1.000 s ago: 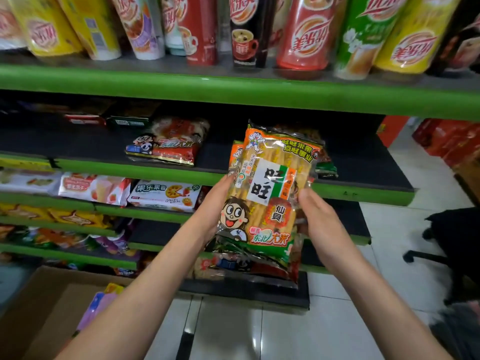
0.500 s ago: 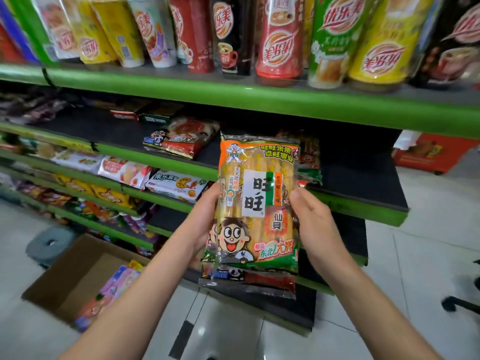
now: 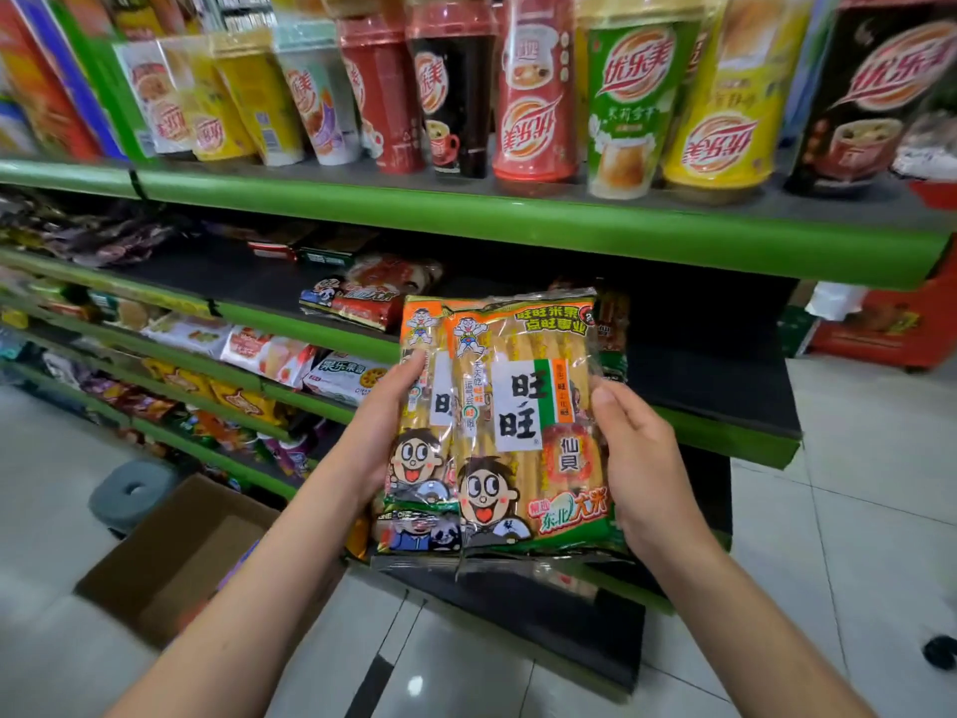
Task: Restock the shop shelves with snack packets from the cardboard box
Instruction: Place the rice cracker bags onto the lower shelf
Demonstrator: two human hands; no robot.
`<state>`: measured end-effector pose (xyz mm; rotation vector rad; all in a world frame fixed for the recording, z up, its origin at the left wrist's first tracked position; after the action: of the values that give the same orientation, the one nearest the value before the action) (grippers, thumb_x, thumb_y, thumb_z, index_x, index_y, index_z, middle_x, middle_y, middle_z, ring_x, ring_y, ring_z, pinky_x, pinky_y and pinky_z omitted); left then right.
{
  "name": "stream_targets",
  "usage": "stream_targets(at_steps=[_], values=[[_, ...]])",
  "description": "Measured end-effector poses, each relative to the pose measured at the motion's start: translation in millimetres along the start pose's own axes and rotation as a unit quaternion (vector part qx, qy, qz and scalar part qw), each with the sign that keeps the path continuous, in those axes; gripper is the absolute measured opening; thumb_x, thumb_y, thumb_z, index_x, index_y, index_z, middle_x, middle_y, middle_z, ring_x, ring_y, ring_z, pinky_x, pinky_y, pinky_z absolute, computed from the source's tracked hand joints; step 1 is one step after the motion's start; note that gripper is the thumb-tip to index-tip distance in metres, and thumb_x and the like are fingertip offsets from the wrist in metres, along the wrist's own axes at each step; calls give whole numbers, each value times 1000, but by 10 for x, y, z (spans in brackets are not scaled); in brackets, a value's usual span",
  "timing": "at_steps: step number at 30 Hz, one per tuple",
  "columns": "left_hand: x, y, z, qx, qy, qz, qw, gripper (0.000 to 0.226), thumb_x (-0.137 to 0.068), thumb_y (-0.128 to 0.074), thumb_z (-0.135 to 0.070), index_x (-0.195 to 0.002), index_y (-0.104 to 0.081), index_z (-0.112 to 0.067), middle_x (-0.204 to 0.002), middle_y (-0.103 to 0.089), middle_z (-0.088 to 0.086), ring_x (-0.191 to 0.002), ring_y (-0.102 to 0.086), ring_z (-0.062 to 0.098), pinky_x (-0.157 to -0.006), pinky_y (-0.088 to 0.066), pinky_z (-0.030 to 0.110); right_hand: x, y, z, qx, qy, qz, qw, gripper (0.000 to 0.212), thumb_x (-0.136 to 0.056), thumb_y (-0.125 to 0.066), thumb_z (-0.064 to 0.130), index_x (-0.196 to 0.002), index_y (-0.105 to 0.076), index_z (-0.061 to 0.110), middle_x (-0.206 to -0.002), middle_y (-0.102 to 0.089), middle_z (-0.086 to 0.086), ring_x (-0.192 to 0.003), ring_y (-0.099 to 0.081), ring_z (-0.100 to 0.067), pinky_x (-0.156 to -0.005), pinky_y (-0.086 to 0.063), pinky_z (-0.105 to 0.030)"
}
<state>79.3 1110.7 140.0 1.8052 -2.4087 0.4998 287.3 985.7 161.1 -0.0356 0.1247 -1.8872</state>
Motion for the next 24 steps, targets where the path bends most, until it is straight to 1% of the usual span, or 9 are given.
stream_targets(at_steps=[3, 7, 12, 16, 18, 19, 21, 22, 24], values=[[-2, -8, -11, -12, -20, -3, 1000, 83, -68, -70, -78, -136, -59, -31, -138, -63, -1, -129, -58, 26, -110, -42, 54, -10, 64, -31, -33, -21, -3, 999, 30, -107, -40, 37, -100, -69, 43, -99, -78, -1, -88, -76, -21, -72, -62, -39], [7, -102, -42, -15, -34, -6, 999, 88, -67, -69, -79, -141, -54, -35, -145, -57, -5, -136, -50, 23, -114, -37, 54, -31, 136, -53, -80, -54, -4, 995, 30, -108, -38, 34, -107, -67, 36, -101, -78, -1, -91, -76, -19, -63, -61, -28], [0, -231, -51, -9, -28, 6, 1000, 87, -69, -69, -77, -142, -53, -33, -145, -57, -3, -135, -51, 24, -113, -38, 54, -43, 236, -42, -94, -80, -11, 992, 28, -108, -37, 36, -113, -63, 30, -100, -78, -2, -90, -76, -20, -62, -60, -30], [-9, -299, -45, -4, -21, 21, 1000, 73, -72, -71, -72, -132, -62, -30, -132, -67, 0, -121, -64, 24, -102, -51, 51, -48, 289, -56, -109, -91, -13, 990, 23, -106, -41, 39, -114, -60, 28, -97, -78, -2, -85, -77, -22, -57, -60, -29], [-23, -324, -32, -6, -13, 22, 1000, 72, -74, -70, -70, -133, -61, -30, -131, -68, 0, -121, -65, 25, -102, -50, 51, -36, 284, -80, -118, -100, 0, 988, 24, -100, -51, 43, -115, -58, 27, -98, -78, -3, -85, -77, -24, -57, -60, -31], [-32, -333, -29, -8, -10, 21, 1000, 71, -75, -70, -70, -133, -61, -30, -129, -69, -1, -118, -66, 24, -99, -53, 49, -27, 283, -89, -125, -104, 9, 987, 30, -94, -59, 45, -117, -57, 26, -99, -78, -4, -85, -77, -26, -58, -60, -32], [-49, -338, -40, -5, -8, 20, 1000, 66, -76, -70, -68, -130, -63, -29, -121, -73, -1, -107, -72, 22, -82, -61, 41, -17, 318, -100, -141, -110, 29, 983, 49, -79, -74, 41, -122, -55, 25, -102, -78, -9, -87, -76, -31, -60, -61, -35], [-62, -330, -49, 5, -2, 26, 1000, 63, -78, -70, -65, -128, -65, -27, -119, -74, 3, -104, -73, 25, -77, -61, 40, -19, 360, -95, -147, -107, 31, 983, 55, -75, -78, 39, -124, -55, 25, -102, -77, -11, -88, -76, -33, -61, -61, -36], [-77, -280, -94, 27, 8, 35, 999, 58, -80, -70, -61, -122, -69, -21, -114, -75, 12, -98, -74, 32, -73, -61, 42, -31, 505, -76, -153, -93, 5, 984, 58, -72, -79, 39, -124, -55, 27, -103, -77, -12, -88, -76, -33, -61, -61, -37]])
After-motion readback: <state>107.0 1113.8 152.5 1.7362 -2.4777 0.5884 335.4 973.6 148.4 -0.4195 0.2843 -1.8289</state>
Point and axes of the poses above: each hand's wrist, its own x-axis away from the middle knuckle, its own y-axis out of the back of the hand, z = x × y, the point moved 4 cm from there along -x, towards the middle knuckle
